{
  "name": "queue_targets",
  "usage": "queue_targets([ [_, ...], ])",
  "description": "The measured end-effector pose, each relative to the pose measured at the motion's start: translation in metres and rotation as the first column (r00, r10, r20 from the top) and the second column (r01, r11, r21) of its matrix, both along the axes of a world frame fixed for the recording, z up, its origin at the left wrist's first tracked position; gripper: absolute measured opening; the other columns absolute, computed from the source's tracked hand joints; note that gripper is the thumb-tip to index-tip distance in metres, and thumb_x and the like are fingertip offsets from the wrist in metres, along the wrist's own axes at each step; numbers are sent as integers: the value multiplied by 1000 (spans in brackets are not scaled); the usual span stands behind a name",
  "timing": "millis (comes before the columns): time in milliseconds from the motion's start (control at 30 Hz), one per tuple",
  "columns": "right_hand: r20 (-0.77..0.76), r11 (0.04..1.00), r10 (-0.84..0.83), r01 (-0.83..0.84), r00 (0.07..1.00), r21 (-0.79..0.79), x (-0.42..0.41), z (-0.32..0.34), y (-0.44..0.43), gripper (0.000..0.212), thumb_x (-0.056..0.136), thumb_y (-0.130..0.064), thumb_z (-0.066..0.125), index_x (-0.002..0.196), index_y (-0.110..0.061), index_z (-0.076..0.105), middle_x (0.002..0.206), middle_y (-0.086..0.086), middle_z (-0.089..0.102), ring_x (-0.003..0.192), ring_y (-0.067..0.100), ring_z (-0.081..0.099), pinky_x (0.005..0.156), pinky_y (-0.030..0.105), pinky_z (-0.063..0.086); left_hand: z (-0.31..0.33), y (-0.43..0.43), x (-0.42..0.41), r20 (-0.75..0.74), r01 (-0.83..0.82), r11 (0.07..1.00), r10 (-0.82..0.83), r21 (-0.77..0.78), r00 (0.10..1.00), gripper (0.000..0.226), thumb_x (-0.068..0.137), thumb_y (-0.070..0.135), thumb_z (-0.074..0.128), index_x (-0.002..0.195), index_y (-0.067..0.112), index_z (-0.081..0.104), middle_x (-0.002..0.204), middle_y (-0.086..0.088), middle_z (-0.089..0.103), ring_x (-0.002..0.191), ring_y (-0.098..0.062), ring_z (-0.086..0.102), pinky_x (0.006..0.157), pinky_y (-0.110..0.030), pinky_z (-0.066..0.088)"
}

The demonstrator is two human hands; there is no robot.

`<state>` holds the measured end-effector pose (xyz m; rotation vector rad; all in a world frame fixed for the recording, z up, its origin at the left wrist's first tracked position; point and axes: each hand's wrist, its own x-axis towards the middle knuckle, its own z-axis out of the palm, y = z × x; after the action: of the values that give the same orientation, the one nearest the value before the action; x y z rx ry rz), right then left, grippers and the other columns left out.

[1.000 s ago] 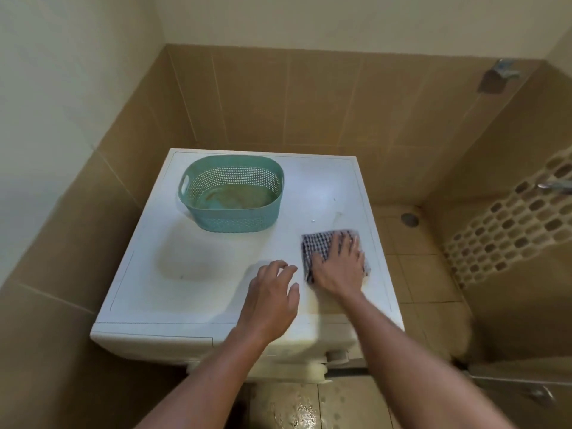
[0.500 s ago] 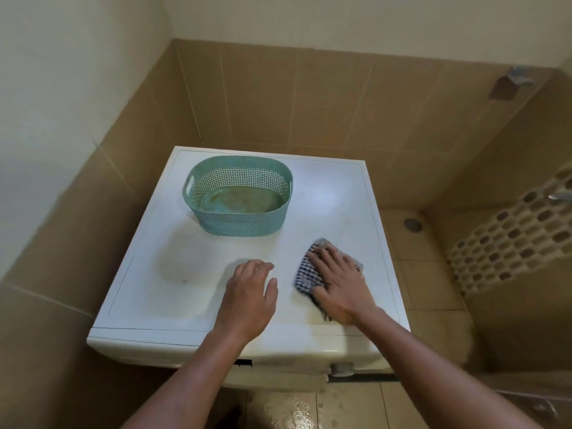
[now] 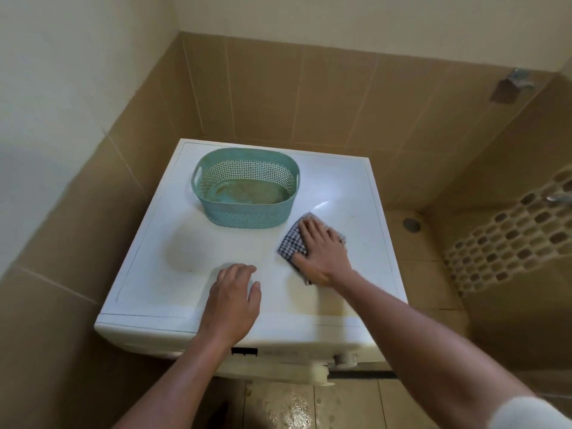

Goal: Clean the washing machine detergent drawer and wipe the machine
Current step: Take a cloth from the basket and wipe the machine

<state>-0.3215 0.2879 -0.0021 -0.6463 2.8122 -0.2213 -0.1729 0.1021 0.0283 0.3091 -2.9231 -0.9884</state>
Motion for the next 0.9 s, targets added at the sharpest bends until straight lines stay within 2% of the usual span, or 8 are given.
queue_targets([
  [167, -16, 996, 50, -51, 999, -79, 77, 3, -46, 90, 90, -70, 14, 161, -14, 3, 168, 3, -4, 154, 16, -10, 125, 43, -7, 8, -13, 5, -20, -38, 999, 37, -21, 999, 31, 99, 23, 53, 126, 10, 60, 128, -4, 60, 121, -22, 47, 105, -41, 43],
  [300, -10, 994, 74, -75, 997, -74, 72, -2, -110, 100, 83, -72, 3, 160, -9, 2, 168, 8, -4, 154, 21, -12, 124, 44, -8, 6, -35, 9, -36, -96, 995, 94, -29, 995, 37, 103, 30, 45, 134, 12, 55, 138, -4, 56, 130, -19, 44, 112, -38, 40],
  [433, -27, 981, 190, -189, 981, 37, 78, -7, -163, 86, 96, -56, 28, 159, -7, -4, 168, 10, -8, 154, 26, -14, 124, 48, -6, 5, -58, 22, -3, -212, 977, 212, -27, 977, 49, 106, 37, 34, 148, 15, 45, 155, -5, 43, 144, -20, 33, 120, -43, 31],
  [500, -35, 964, 267, -266, 963, 27, 99, -4, -168, 78, 100, -54, 23, 160, -12, -5, 168, 7, -9, 154, 23, -15, 124, 48, -7, 3, -67, 34, 14, -226, 974, 226, -22, 974, 50, 106, 40, 31, 148, 15, 45, 154, -5, 45, 143, -21, 35, 119, -44, 32],
  [600, -14, 940, 334, -334, 942, -75, 123, 1, -143, 76, 99, -62, 11, 161, -19, -1, 168, 1, -6, 153, 15, -16, 124, 43, -9, -2, -77, 50, 48, -222, 975, 222, -2, 974, 53, 105, 45, 27, 144, 17, 48, 152, -5, 47, 140, -21, 37, 116, -47, 35],
  [667, -24, 959, 261, -262, 965, -109, 128, 1, -114, 81, 96, -69, 12, 161, -21, 4, 168, 0, -2, 154, 14, -11, 124, 43, -7, -7, -81, 59, 64, -223, 975, 223, 1, 973, 54, 105, 45, 28, 147, 17, 46, 155, -4, 43, 144, -20, 33, 118, -45, 32],
  [800, -41, 992, -110, 108, 993, -62, 121, -3, -99, 83, 96, -68, 15, 161, -18, 3, 168, 4, -3, 155, 20, -6, 125, 48, -3, -16, -89, 79, 37, -216, 976, 216, -4, 976, 53, 106, 43, 30, 148, 16, 46, 156, -2, 42, 146, -17, 31, 121, -40, 29],
  [900, -42, 975, -185, 178, 982, -132, 135, -1, -145, 82, 96, -64, 20, 161, -15, 5, 169, 7, 2, 155, 23, -3, 124, 48, -3, -23, -100, 93, -10, -234, 972, 234, -6, 972, 56, 105, 45, 29, 145, 13, 49, 153, -4, 46, 143, -17, 35, 119, -41, 32],
])
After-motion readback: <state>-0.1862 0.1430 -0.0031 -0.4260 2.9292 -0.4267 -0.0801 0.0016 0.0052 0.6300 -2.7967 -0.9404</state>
